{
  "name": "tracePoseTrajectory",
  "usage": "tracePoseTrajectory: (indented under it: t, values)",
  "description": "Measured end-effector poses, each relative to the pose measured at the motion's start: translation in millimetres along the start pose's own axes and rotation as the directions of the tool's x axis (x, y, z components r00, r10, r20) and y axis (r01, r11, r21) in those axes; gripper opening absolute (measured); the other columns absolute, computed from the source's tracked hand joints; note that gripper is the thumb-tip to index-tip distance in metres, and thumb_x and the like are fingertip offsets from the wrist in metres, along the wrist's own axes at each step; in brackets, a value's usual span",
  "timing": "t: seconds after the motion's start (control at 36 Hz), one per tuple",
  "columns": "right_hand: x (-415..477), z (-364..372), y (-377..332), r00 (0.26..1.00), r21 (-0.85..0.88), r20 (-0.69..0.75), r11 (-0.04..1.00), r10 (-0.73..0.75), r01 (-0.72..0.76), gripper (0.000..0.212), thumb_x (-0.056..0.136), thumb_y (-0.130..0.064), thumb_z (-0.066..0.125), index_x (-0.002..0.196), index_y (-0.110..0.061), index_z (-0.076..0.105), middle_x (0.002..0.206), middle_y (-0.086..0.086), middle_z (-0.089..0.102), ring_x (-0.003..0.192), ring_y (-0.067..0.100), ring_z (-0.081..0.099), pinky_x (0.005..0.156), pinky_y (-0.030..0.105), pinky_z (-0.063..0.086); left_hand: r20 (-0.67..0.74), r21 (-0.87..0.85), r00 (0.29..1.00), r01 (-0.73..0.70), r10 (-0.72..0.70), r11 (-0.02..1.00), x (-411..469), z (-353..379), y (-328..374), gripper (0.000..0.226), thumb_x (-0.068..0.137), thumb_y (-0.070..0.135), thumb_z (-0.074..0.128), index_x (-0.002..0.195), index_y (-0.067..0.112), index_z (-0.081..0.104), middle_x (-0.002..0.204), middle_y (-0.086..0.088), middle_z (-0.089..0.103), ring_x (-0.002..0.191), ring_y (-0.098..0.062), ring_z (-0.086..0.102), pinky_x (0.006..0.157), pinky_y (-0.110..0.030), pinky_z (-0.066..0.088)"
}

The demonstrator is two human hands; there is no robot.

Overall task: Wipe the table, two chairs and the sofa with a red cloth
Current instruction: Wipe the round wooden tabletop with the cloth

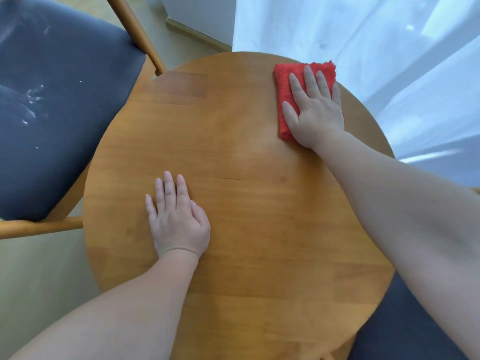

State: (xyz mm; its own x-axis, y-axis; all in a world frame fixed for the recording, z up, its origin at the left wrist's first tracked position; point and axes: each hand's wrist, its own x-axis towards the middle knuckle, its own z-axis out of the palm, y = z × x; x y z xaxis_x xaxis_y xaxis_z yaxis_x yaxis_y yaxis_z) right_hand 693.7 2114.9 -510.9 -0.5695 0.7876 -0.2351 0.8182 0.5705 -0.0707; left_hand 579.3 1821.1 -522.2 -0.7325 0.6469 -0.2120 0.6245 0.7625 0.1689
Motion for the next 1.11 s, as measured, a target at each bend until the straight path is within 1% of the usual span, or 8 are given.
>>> tracePoseTrajectory:
  t: [0.22,0.44,0.69,0.75,0.86,0.94,1.03,1.11]
  values:
    - [-60,13,20,0.997,0.016,0.002,0.997,0.080,-0.080,0.064,0.096,-0.056,0.016,0.154,-0.033,0.005,0.163,0.001,-0.002,0.149,0.023,-0.005,0.120,0.047,-0.003,-0.001,0.004,1.000,-0.001,0.001,1.000,-1,-1,1,0.064,0.089,0.029,0.019,0.151,0.011,0.021,0.160,-0.006,0.009,0.147,-0.021,0.004,0.119,-0.040,-0.004]
    - [-148,33,28,0.982,0.032,0.022,0.982,0.187,-0.188,0.064,0.096,-0.056,0.017,0.154,-0.032,0.004,0.163,0.002,-0.002,0.149,0.023,-0.005,0.120,0.047,-0.005,0.005,0.016,1.000,-0.008,0.007,1.000,-2,-3,1,0.058,0.095,0.025,0.028,0.151,0.012,0.020,0.160,-0.007,0.008,0.147,-0.021,0.002,0.119,-0.042,-0.002]
    - [-238,51,36,0.963,0.031,0.078,0.964,0.260,-0.263,0.065,0.096,-0.059,0.011,0.153,-0.034,-0.006,0.162,0.000,-0.010,0.148,0.020,-0.014,0.119,0.044,-0.009,0.008,0.021,0.999,-0.033,0.032,0.999,-2,-6,1,0.056,0.097,0.024,0.028,0.150,0.012,0.022,0.160,-0.010,0.009,0.147,-0.025,0.003,0.119,-0.045,0.000]
    - [-242,51,37,0.961,0.036,0.086,0.964,0.261,-0.265,0.065,0.095,-0.059,0.010,0.153,-0.034,-0.006,0.162,-0.001,-0.011,0.148,0.020,-0.014,0.119,0.045,-0.009,-0.011,0.019,0.996,-0.083,0.083,0.996,-4,-7,2,0.053,0.096,0.021,0.032,0.148,0.011,0.030,0.158,-0.011,0.017,0.146,-0.027,0.009,0.119,-0.043,0.000]
    - [-236,49,38,0.964,0.027,0.098,0.967,0.248,-0.252,0.067,0.095,-0.059,0.015,0.154,-0.033,-0.003,0.162,0.001,-0.010,0.148,0.023,-0.013,0.119,0.050,-0.006,-0.025,0.020,0.965,-0.261,0.261,0.965,-6,-8,13,0.048,0.094,0.011,0.040,0.142,0.007,0.042,0.152,-0.012,0.032,0.143,-0.028,0.022,0.119,-0.040,0.003]
    - [-232,47,39,0.967,0.022,0.098,0.971,0.236,-0.240,0.068,0.095,-0.057,0.021,0.154,-0.030,0.000,0.162,0.004,-0.007,0.148,0.026,-0.011,0.118,0.054,-0.005,-0.014,-0.030,0.929,-0.370,0.370,0.928,-17,-6,36,0.048,0.093,0.015,0.038,0.140,0.007,0.045,0.151,-0.011,0.035,0.142,-0.027,0.025,0.119,-0.039,0.004]
    - [-222,46,41,0.971,0.004,0.094,0.976,0.218,-0.219,0.069,0.094,-0.057,0.015,0.154,-0.029,-0.002,0.162,0.005,-0.008,0.148,0.028,-0.012,0.118,0.054,-0.007,0.012,-0.088,0.902,-0.429,0.432,0.899,-29,2,68,0.056,0.091,0.027,0.029,0.143,0.011,0.042,0.153,-0.009,0.031,0.144,-0.023,0.022,0.118,-0.035,0.000]
    - [-204,43,45,0.975,0.008,0.072,0.977,0.212,-0.213,0.069,0.093,-0.055,0.016,0.155,-0.028,0.001,0.162,0.006,-0.005,0.148,0.029,-0.009,0.118,0.054,-0.007,0.051,-0.088,0.904,-0.420,0.425,0.903,-37,13,89,0.060,0.092,0.033,0.023,0.148,0.016,0.031,0.158,-0.005,0.019,0.147,-0.019,0.011,0.117,-0.032,-0.006]
